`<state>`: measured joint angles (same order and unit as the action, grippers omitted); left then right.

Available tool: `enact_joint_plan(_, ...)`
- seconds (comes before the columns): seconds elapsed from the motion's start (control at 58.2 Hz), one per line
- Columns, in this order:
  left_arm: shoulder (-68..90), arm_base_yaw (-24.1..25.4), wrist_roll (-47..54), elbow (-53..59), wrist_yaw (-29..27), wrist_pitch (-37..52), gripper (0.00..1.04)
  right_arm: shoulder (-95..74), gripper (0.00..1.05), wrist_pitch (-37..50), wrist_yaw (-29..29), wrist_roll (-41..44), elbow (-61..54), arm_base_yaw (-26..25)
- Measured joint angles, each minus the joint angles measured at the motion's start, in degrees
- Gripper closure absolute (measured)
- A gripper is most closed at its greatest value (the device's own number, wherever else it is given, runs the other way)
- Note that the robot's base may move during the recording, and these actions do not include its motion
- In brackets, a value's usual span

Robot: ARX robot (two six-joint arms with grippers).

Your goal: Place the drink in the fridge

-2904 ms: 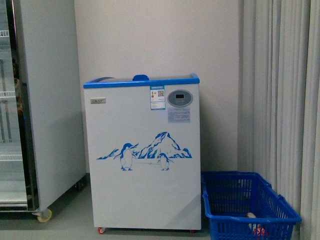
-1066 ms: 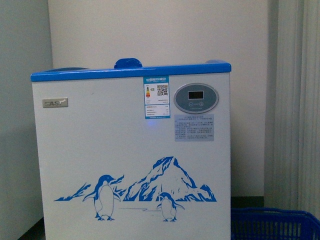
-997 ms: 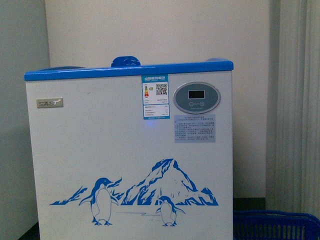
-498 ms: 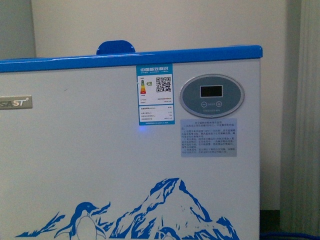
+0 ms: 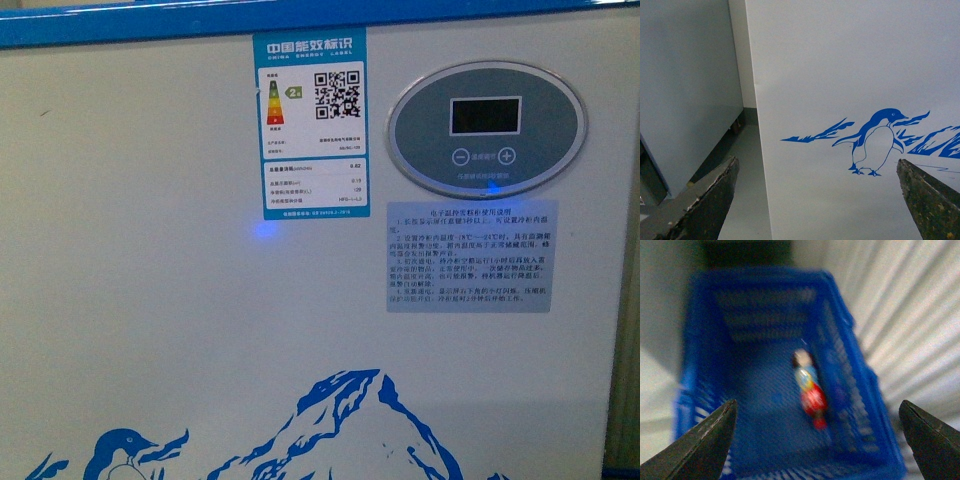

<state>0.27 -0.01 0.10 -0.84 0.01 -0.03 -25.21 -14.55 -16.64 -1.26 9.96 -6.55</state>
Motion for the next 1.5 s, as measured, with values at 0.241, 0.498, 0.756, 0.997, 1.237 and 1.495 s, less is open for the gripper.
enact_joint_plan(0.241,0.0,0.0,0.0,0.0,0.0,0.0,0.08,-56.3,0.08,36.3,-5.9,8.2,7.4,-8.7)
enact_joint_plan(0.498,0.0,0.0,0.0,0.0,0.0,0.0,0.08,-88.3,0.08,47.7,-11.6,9.6,18.3,-6.6)
enact_joint_plan(0.756,0.0,0.0,0.0,0.0,0.0,0.0,0.08,-108.8,0.08,49.8,-15.3,8.8,29.6,-7.9)
enact_joint_plan(0.997,0.0,0.0,0.0,0.0,0.0,0.0,0.08,-120.2,0.08,47.8,-15.3,5.8,39.4,-8.4)
enact_joint_plan(1.237,0.0,0.0,0.0,0.0,0.0,0.0,0.08,-129.2,0.08,42.9,-16.2,3.4,50.9,-9.1)
enact_joint_plan(1.495,0.0,0.0,0.0,0.0,0.0,0.0,0.08,-136.4,0.08,37.0,-16.6,1.4,62.9,-8.7)
